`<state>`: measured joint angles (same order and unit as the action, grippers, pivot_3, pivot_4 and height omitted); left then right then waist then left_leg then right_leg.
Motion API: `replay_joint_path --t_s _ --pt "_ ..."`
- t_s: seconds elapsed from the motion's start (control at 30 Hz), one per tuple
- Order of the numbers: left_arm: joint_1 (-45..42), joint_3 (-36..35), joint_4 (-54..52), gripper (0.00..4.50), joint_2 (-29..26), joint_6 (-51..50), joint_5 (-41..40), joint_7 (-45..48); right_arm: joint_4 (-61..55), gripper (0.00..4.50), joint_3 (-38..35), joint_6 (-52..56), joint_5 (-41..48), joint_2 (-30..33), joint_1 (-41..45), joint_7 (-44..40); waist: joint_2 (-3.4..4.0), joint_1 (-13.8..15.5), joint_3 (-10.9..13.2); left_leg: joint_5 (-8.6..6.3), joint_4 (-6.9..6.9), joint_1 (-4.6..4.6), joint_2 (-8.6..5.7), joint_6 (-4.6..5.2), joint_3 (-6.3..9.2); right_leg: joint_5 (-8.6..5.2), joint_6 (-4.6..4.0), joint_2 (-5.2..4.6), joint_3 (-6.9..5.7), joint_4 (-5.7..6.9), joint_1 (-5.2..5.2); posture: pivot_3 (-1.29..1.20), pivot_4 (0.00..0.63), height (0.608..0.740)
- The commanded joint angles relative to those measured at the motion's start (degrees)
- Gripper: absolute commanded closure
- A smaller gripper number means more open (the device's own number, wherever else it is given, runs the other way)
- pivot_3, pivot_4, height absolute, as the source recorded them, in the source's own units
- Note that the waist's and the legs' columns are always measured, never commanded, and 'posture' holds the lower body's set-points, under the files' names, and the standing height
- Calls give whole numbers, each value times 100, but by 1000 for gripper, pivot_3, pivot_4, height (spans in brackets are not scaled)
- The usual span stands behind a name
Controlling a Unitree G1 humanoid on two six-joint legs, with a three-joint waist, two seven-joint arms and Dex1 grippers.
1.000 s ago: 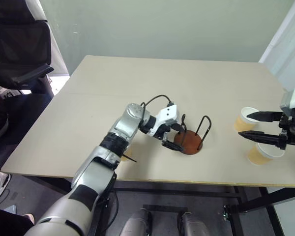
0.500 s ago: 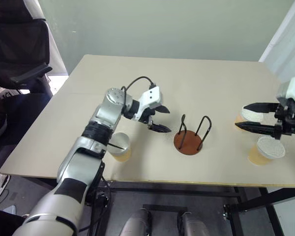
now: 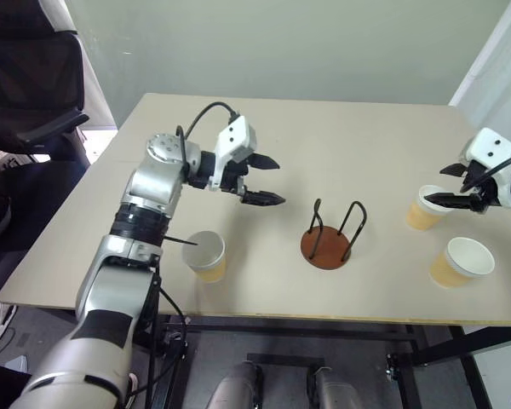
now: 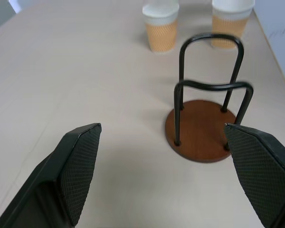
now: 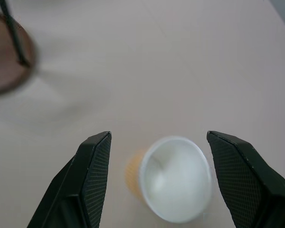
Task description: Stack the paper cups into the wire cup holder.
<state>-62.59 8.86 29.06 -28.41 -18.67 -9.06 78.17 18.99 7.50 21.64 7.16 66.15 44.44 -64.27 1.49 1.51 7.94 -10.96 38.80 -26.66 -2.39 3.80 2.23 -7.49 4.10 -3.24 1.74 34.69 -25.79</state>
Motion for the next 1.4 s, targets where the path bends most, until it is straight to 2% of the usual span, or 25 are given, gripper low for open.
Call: replay_joint_path --t_s 0.03,0.3,0.37,0.8,0.9,1.13,1.27,1.4 --pt "67 -104 -415 72 -123 -233 -196 65 604 1232 150 -385 -423 -123 417 -180 1 -7 0 0 0 -1 0 0 0 0 -1 0 -1 0 -1 0 150 740" --pt "267 25 -973 72 -494 -512 -298 340 1295 1232 397 -810 -923 -439 738 -626 1 -19 0 -11 -1 -1 5 -3 4 -12 -28 0 -12 13 -8 0 150 740" --pt "248 9 -1004 72 -529 -551 -319 317 1360 1232 423 -874 -1014 -474 757 -682 1 -16 0 -12 -1 0 6 -5 4 -36 -70 0 -13 16 -7 0 150 740" --pt "355 41 -1197 72 -584 -628 -307 181 3136 1232 783 -1850 -2077 -866 1389 -424 2 -49 0 -12 -1 5 8 -12 5 -29 -85 -1 -15 21 -7 0 150 740" --pt "419 89 -1257 0 -607 -606 -271 163 3292 1824 758 -1921 -2154 -961 1448 -408 2 -55 -1 -14 -1 7 8 -15 6 -29 -86 -1 -16 22 -7 0 150 740" --pt "394 131 -1097 0 -593 -503 -221 135 3141 4363 561 -1761 -1987 -1040 1446 -693 2 -53 -1 -27 -2 7 8 -37 5 -27 -90 -2 -17 23 -7 0 150 740" --pt "376 143 -1030 0 -575 -453 -205 134 2859 4436 391 -1535 -1796 -1007 1335 -867 2 -53 -1 -32 -2 7 8 -45 6 -28 -91 -2 -17 23 -6 0 150 740" --pt "388 120 -975 0 -615 -403 -204 147 1726 4436 76 -1127 -1438 -718 915 -1193 2 -47 -1 -32 -5 7 8 -46 6 -31 -96 -2 -17 23 -7 0 150 740"
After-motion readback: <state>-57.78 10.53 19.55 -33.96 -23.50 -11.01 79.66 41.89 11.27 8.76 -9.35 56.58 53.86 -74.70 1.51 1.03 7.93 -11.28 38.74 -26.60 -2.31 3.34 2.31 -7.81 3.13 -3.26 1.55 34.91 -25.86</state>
